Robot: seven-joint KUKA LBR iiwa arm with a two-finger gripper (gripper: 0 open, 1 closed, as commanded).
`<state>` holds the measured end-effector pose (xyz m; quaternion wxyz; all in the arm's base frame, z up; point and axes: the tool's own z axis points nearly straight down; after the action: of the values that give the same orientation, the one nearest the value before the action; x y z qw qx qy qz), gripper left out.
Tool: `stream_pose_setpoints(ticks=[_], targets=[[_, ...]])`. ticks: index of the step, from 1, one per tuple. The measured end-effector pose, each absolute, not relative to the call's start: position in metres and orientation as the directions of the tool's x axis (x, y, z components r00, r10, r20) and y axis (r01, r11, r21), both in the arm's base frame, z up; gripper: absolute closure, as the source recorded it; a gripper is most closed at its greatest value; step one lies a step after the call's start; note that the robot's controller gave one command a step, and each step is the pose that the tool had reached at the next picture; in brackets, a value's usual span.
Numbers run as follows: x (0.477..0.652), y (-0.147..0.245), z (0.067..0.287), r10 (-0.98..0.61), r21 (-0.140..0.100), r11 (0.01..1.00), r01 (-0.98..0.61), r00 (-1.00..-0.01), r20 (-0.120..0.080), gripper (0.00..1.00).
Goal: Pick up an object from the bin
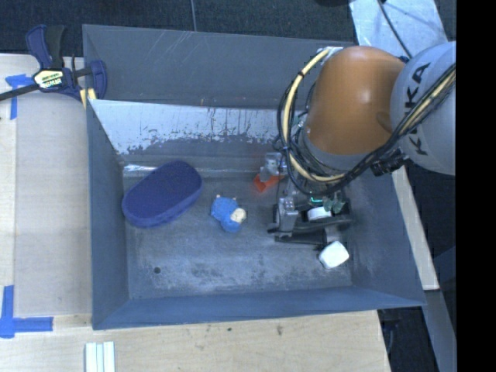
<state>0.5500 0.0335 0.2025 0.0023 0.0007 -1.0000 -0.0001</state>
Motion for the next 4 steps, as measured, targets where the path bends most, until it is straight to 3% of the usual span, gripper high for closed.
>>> stream_pose_setpoints(ticks=[1,2,3,4], targets=[[0.584,0.037,0.067,-0.201,0.0,0.98,-0.201,-0.98,0.001,0.0],[0.6,-0.065,0.1,-0.329,0.003,0.944,-0.329,-0.944,0.002,0.0],[0.602,-0.073,0.105,-0.231,0.016,0.973,-0.231,-0.973,0.005,0.0],[0.59,-0.085,0.069,-0.137,0.004,0.991,-0.137,-0.991,0.001,0.0]])
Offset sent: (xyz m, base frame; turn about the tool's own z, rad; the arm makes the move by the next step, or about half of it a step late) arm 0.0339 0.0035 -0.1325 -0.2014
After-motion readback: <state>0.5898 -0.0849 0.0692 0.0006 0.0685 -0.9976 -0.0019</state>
